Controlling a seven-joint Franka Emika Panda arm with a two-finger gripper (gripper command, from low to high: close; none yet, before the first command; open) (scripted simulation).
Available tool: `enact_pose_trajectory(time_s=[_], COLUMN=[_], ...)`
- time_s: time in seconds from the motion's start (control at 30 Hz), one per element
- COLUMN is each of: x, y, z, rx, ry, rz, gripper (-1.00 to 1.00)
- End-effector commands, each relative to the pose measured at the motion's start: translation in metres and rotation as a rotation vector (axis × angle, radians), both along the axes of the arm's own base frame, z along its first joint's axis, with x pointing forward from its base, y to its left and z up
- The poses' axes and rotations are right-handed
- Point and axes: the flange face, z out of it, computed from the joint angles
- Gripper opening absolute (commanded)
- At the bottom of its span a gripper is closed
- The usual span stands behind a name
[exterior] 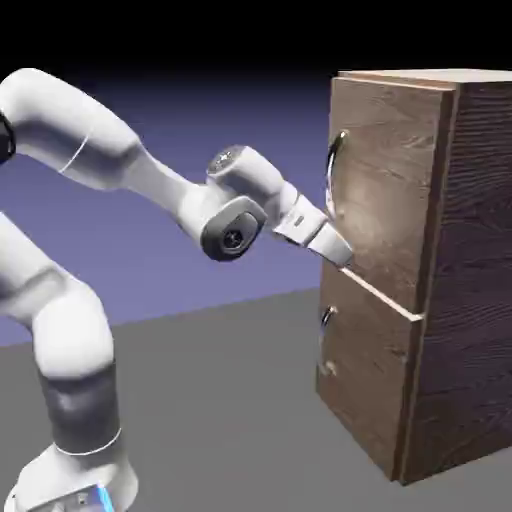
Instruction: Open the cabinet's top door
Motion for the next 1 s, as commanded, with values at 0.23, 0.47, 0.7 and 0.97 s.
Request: enact_pose_trajectory(time_s=[0.23, 0.47, 0.7, 0.97], x=[-0.032, -0.061, -0.084, -0.098], y=[-0.016, -0.016, -0.005, 0.016], z=[0.046, 0.074, 0.090, 0.093], rx=[0.077, 0.132, 0.165, 0.167], ry=[-0.091, -0.183, -0.287, -0.417], rz=[-0.106, -0.161, -0.185, -0.180], gripper=[0.00, 0.00, 0.00, 0.00])
